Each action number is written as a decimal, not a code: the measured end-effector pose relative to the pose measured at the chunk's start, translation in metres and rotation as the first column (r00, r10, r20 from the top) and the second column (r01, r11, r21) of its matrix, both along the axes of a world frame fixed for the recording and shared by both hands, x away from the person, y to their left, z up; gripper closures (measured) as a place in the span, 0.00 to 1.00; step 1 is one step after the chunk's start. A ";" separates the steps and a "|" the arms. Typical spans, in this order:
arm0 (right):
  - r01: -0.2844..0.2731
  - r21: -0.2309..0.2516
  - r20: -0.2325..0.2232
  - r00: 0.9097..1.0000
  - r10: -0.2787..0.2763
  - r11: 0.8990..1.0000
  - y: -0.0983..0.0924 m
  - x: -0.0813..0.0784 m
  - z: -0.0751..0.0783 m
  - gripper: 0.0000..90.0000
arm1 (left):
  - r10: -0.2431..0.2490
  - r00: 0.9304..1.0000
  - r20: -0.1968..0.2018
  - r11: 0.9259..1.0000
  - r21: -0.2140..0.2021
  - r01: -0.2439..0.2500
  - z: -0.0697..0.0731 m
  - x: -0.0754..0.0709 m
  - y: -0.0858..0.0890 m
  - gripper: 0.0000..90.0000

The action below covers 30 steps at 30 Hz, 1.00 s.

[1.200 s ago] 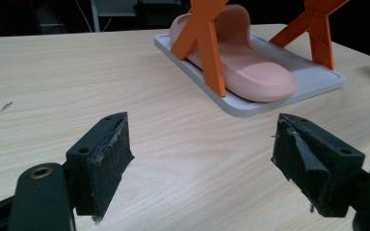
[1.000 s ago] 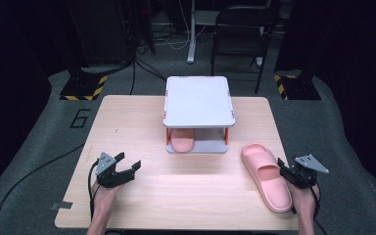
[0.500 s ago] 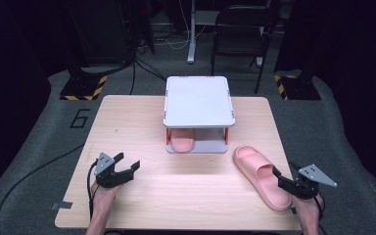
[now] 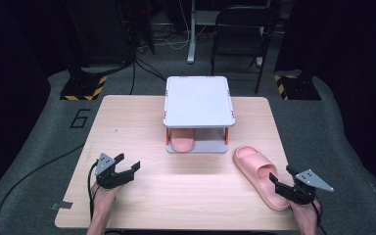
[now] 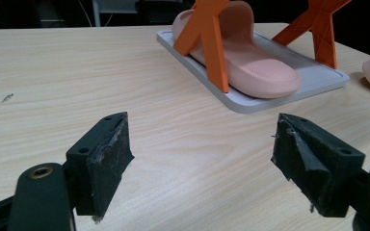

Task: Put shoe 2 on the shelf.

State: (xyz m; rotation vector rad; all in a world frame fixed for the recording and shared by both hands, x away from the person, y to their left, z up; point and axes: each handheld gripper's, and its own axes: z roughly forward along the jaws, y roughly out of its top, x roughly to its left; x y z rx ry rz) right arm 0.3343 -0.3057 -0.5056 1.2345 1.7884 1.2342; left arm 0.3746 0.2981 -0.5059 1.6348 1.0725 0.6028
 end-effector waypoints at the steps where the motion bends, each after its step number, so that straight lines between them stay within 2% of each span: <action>1: 0.000 -0.014 -0.003 1.000 0.000 1.000 0.000 0.000 0.000 0.28 | -0.001 1.000 0.001 1.000 0.002 0.001 0.000 0.000 0.000 0.23; 3: -0.012 -0.029 -0.005 1.000 0.012 0.999 0.001 0.001 -0.001 0.31 | 0.003 1.000 0.007 1.000 -0.001 -0.003 0.001 0.000 0.000 0.23; 10: -0.054 -0.027 -0.009 0.999 0.054 0.998 -0.003 0.009 -0.005 0.44 | -0.002 1.000 0.010 1.000 -0.004 0.002 0.001 0.000 -0.001 0.24; 11: -0.062 -0.038 -0.017 0.998 0.061 0.997 -0.003 0.011 -0.005 0.45 | -0.002 1.000 0.011 1.000 -0.004 0.002 0.001 0.000 -0.001 0.25; 14: -0.068 -0.043 -0.017 0.998 0.067 0.997 -0.003 0.015 -0.007 0.48 | -0.003 1.000 0.009 1.000 -0.002 0.003 0.002 0.000 -0.001 0.25; 15: -0.069 -0.061 -0.028 0.997 0.068 0.996 -0.003 0.015 -0.007 0.49 | -0.005 1.000 0.013 1.000 -0.005 0.005 0.002 0.000 -0.001 0.25; 21: -0.082 -0.065 -0.020 0.997 0.080 0.995 -0.001 0.022 -0.007 0.61 | -0.015 1.000 0.010 1.000 0.001 0.015 0.003 0.000 -0.003 0.26; 23: -0.088 -0.080 -0.039 0.996 0.085 0.993 -0.001 0.025 -0.006 0.67 | -0.015 1.000 0.020 1.000 -0.009 0.015 0.004 0.000 -0.005 0.26; 26: -0.090 -0.079 -0.040 0.995 0.087 0.993 0.000 0.031 -0.008 0.74 | -0.045 0.998 0.035 0.999 -0.007 0.045 0.013 0.001 -0.009 0.27; 27: -0.093 -0.077 -0.041 0.995 0.090 0.993 0.001 0.032 -0.008 0.78 | -0.049 0.998 0.049 0.998 -0.022 0.050 0.017 0.001 -0.012 0.27; 30: -0.073 -0.091 -0.054 0.996 0.068 0.993 0.002 0.034 -0.006 0.85 | -0.105 0.992 0.074 0.994 -0.022 0.106 0.031 0.004 -0.020 0.27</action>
